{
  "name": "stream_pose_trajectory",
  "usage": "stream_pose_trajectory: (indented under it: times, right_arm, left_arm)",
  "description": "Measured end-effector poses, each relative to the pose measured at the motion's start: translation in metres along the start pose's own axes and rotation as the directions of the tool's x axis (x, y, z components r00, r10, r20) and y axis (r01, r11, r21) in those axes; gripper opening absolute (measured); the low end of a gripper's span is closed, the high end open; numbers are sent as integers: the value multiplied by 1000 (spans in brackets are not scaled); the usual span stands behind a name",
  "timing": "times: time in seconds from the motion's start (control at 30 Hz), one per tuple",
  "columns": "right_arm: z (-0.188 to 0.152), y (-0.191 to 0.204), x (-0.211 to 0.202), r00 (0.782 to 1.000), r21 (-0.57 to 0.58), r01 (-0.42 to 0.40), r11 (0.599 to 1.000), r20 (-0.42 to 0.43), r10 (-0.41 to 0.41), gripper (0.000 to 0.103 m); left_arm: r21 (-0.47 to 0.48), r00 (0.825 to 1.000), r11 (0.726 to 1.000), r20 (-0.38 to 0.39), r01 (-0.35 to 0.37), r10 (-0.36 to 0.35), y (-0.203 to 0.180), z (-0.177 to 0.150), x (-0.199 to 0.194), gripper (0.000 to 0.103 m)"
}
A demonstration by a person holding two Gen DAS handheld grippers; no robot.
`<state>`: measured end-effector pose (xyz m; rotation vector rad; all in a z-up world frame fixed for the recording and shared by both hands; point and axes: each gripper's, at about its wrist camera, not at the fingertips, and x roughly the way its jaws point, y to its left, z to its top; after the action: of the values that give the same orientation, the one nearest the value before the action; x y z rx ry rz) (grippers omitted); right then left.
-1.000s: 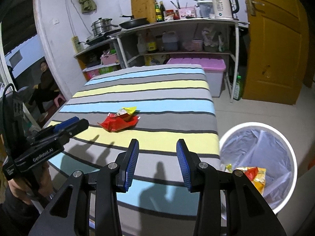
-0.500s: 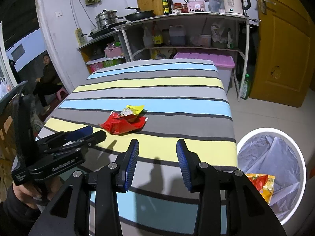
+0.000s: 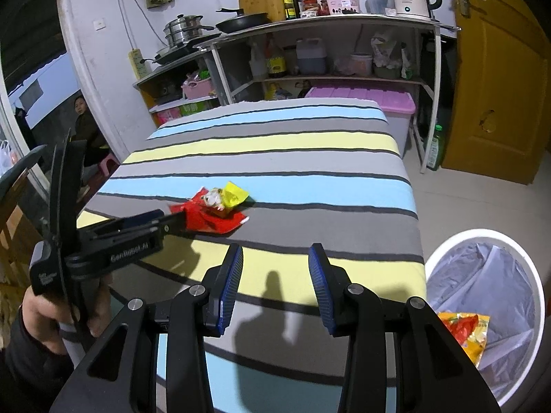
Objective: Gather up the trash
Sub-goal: 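Move both grippers back toward the red wrapper and yellow snack bag, then grasp the red wrapper with the left gripper while the right grasps the yellow snack bag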
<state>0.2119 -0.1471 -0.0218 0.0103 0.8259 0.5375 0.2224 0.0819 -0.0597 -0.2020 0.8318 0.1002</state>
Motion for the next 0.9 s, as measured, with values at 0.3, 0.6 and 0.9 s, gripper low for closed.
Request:
stream_pose_trajectory:
  times: [0.3,0.6,0.9]
  right_arm:
    - [21,15,32,998,14,-59,998,-20,59,41]
    - [38,42,91,988,-27,-105,994,-114,102,55]
    - [39,49,112,986,-51,-75,996,-154,66,54]
  left_arm:
    - [-44,997,998,65,49,-47,31,1,-19,47]
    - [-80,992,994,112,75,-66,62,-2,-37,47]
    - [-98,989,990,113,103,-92,72,-2,-33,47]
